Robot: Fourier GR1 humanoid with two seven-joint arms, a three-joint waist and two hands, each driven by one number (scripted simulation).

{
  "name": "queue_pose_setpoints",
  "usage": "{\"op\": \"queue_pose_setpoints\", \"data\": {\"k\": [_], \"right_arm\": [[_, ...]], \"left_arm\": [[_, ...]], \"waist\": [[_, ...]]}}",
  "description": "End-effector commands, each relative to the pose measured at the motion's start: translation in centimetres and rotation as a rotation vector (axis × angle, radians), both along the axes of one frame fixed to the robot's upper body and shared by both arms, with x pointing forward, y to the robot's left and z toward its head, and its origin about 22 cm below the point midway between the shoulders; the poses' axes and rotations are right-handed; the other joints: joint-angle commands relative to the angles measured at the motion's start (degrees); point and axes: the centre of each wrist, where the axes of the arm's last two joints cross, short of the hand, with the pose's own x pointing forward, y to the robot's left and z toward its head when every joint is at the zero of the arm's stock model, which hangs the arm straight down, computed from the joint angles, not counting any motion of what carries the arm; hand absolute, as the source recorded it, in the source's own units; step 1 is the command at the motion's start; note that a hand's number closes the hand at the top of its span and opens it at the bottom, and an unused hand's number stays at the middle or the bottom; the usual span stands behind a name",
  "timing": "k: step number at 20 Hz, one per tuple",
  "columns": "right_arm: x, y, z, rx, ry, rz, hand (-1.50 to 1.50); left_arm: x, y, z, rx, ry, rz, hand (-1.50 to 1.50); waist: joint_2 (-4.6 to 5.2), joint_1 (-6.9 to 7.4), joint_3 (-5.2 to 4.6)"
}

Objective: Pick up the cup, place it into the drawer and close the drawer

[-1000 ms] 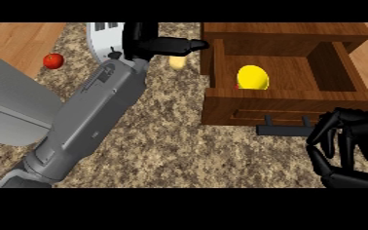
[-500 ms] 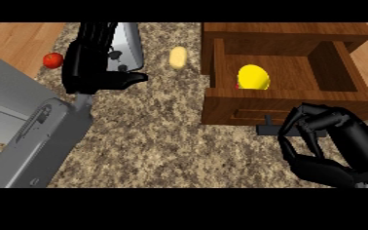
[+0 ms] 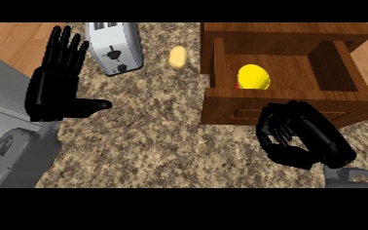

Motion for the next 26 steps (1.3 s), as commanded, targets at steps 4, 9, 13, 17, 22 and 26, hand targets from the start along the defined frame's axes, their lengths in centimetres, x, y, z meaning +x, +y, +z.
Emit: {"op": "queue_pose_setpoints", "data": {"k": [4, 9, 13, 17, 22, 26], "right_arm": [[3.2, 1.7, -5.9, -0.136, 0.002, -0.005, -1.5], [6.9, 3.0, -7.2, -0.219, 0.029, -0.025, -1.5], [8.2, 1.2, -9.4, -0.242, 0.075, -0.022, -1.5], [10.8, 3.5, -9.8, -0.241, 0.085, -0.034, -1.5], [13.4, 2.3, -10.6, -0.181, 0.116, -0.027, -1.5], [15.4, 0.5, -9.6, -0.17, 0.155, -0.02, -1.5]], "left_arm": [[-3.6, 4.6, -1.2, 0.009, -0.011, 0.005, -1.5], [-3.7, 5.2, -3.6, -0.011, -0.003, 0.012, -1.5], [-5.4, 5.4, -3.4, -0.027, -0.007, 0.037, -1.5], [-4.9, 8.5, -5.0, -0.026, 0.012, 0.007, -1.5], [-5.4, 9.8, -3.5, -0.017, -0.009, -0.002, -1.5], [-5.6, 8.9, -5.5, -0.034, -0.014, -0.007, -1.5]], "waist": [[0.15, -0.37, 0.01], [0.26, -0.81, -0.01], [0.14, -0.92, 0.01], [0.26, -0.95, 0.0], [0.45, -0.24, 0.03], [0.65, -0.02, 0.03]]}}
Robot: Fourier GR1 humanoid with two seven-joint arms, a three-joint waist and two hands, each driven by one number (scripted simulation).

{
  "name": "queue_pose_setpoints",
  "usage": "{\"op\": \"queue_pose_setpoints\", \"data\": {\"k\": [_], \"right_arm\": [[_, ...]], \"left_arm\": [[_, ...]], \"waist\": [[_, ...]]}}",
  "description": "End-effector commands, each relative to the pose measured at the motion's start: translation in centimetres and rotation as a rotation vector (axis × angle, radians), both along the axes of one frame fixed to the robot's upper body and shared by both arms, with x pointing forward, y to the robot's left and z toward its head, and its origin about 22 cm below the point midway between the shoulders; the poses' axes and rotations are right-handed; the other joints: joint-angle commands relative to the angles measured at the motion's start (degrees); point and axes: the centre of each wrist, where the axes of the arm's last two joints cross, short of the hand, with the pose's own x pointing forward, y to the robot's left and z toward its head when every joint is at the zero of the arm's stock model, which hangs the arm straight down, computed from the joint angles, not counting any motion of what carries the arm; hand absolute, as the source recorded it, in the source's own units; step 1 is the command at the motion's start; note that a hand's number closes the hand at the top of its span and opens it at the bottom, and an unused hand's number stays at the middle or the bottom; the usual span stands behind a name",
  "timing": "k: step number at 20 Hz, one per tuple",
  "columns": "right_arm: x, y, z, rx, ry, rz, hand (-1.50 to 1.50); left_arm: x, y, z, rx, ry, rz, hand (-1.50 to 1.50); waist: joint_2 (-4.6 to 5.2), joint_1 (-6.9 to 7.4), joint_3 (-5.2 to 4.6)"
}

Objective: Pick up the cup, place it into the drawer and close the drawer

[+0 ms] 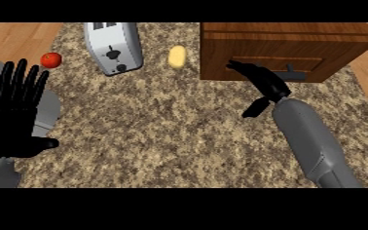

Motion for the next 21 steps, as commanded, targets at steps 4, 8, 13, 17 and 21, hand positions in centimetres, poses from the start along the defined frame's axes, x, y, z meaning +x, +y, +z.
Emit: {"op": "queue_pose_setpoints", "data": {"k": [4, 8, 13, 17, 21], "right_arm": [[3.5, -2.1, 2.9, 0.007, 0.044, -0.033, -1.5], [3.6, -4.3, 3.2, -0.002, 0.052, -0.056, -1.5], [4.3, -5.6, 4.7, -0.004, 0.048, -0.07, -1.5], [4.2, -6.3, 4.8, 0.021, 0.042, -0.086, -1.5], [4.7, -5.9, 5.4, 0.016, 0.042, -0.074, -1.5]], "left_arm": [[1.2, -1.5, -0.1, -0.016, 0.009, -0.028, -1.5], [0.8, -0.8, 0.5, 0.001, 0.001, -0.049, -1.5], [2.0, -0.9, 0.0, 0.014, -0.01, -0.038, -1.5], [1.6, -1.0, 0.3, 0.01, -0.018, -0.046, -1.5], [1.8, -1.5, -0.1, 0.021, -0.026, -0.034, -1.5]], "waist": [[0.94, 1.22, 0.2], [1.34, 2.27, 0.25], [2.2, 2.87, 0.27], [1.91, 3.35, 0.29], [2.07, 3.67, 0.29]]}}
